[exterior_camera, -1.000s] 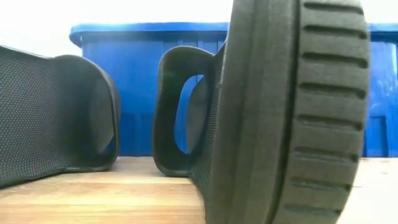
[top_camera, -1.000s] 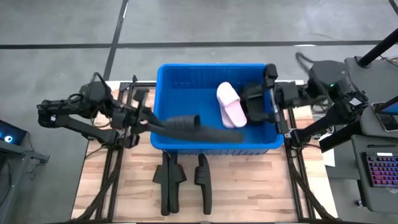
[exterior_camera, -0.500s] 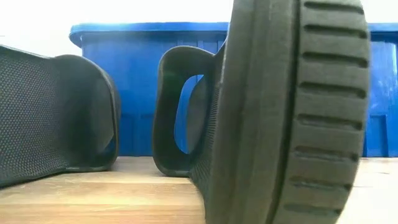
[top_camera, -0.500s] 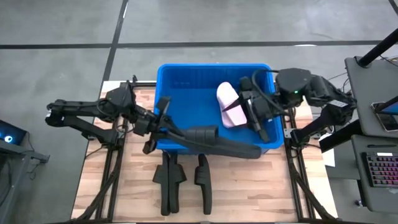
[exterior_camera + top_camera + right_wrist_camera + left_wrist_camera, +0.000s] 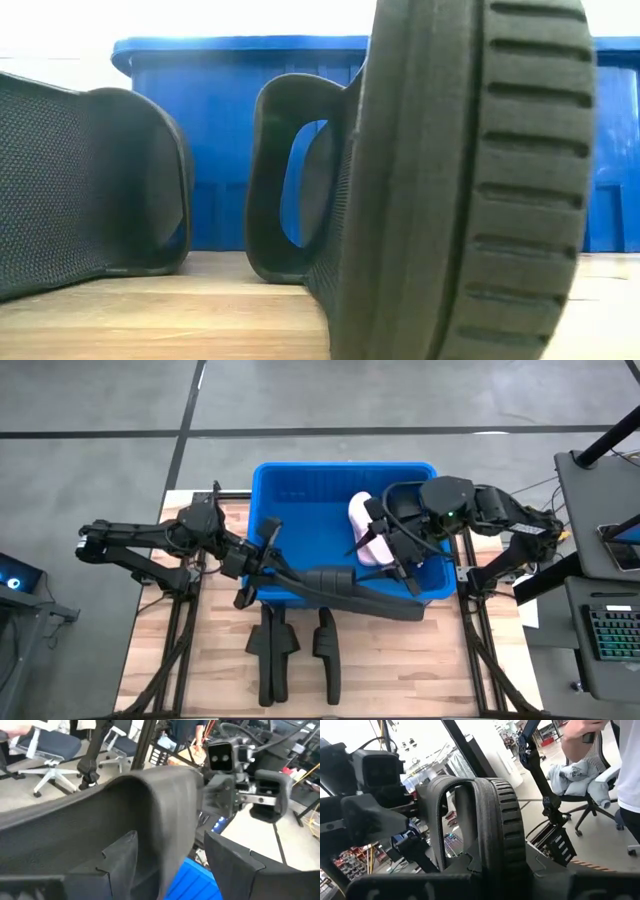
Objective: Pick and place slides into bin
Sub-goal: Put the black slide into the blue bin
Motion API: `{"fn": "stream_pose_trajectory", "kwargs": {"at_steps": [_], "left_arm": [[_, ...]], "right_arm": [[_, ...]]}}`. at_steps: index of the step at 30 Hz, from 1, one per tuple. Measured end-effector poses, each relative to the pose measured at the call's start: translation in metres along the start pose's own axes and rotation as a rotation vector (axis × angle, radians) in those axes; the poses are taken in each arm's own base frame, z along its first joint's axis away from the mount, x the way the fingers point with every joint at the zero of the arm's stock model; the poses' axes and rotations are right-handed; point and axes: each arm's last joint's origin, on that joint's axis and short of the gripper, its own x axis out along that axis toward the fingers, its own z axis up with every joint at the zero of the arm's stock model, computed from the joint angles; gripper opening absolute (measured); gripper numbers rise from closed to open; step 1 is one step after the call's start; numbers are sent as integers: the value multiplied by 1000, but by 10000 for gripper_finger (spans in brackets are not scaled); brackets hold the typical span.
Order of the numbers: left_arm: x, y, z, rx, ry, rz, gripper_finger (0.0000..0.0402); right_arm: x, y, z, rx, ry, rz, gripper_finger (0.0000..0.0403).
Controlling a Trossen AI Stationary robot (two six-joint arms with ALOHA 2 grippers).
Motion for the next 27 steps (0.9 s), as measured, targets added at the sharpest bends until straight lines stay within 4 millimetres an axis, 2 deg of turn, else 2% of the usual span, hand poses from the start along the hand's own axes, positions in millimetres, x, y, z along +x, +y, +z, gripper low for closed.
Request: {"fn": "stream_pose_trajectory", "kwargs": {"at_steps": [2,12,15,20,22,27], "left_arm": [[0,0,-1,-2,6,0,26],[2,0,-4,-10,33,25,26],[1,-1,-5,-35,38,22,26],[1,-1,-4,-55,36,26,34],[1,1,-3,-106,37,52,35],[-3,4,-1,-283,54,150,38]], "right_arm": [[0,-2,-1,10,2,-5,214],[25,-6,-9,-3,23,2,196],[30,-6,-11,-62,33,7,153],[29,-9,-11,-109,33,-6,35],[28,-9,-11,-114,32,-9,19],[22,-15,-14,-95,67,-55,12]]}}
